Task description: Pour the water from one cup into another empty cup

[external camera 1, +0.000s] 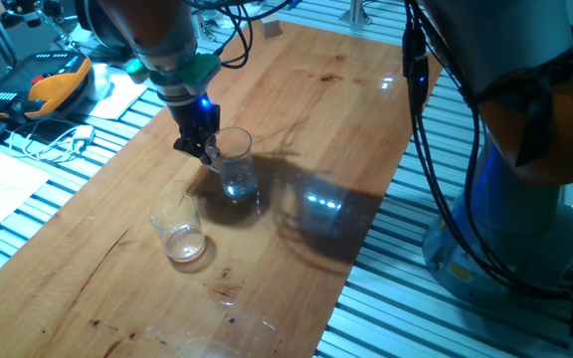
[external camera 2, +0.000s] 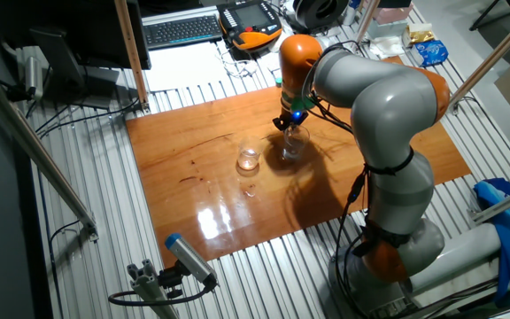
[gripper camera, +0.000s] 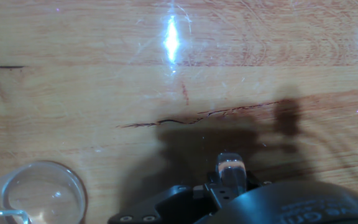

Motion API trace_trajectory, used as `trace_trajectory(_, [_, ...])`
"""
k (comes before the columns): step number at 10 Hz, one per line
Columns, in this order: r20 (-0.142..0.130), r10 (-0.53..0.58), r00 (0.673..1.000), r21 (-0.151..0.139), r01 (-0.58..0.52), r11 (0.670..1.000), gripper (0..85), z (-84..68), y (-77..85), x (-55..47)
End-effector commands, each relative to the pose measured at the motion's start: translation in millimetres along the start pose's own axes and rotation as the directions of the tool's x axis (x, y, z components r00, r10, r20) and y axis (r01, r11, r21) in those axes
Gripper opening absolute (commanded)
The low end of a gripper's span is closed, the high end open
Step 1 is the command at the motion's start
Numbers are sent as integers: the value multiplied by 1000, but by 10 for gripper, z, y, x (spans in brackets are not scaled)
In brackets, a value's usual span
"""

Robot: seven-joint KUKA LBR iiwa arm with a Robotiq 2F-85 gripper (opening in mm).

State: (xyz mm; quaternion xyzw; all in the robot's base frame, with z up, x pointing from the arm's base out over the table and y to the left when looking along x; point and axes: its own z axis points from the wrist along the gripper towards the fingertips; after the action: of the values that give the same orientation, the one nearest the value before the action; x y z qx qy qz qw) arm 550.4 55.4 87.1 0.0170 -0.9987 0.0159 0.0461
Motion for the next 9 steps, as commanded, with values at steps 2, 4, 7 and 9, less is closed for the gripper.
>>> trace_trajectory(2, [-1,-2,1000,-3,2,1000,0,5,1,-1])
trace_trajectory(4, [3,4,1000,-4,-4,1000,0,15,3,-2])
trace_trajectory(7, [8,5,1000,4,-5,1000,170,16,8,-3])
trace_trajectory(9, [17,14,1000,10,-15,1000,340,16,9,-2])
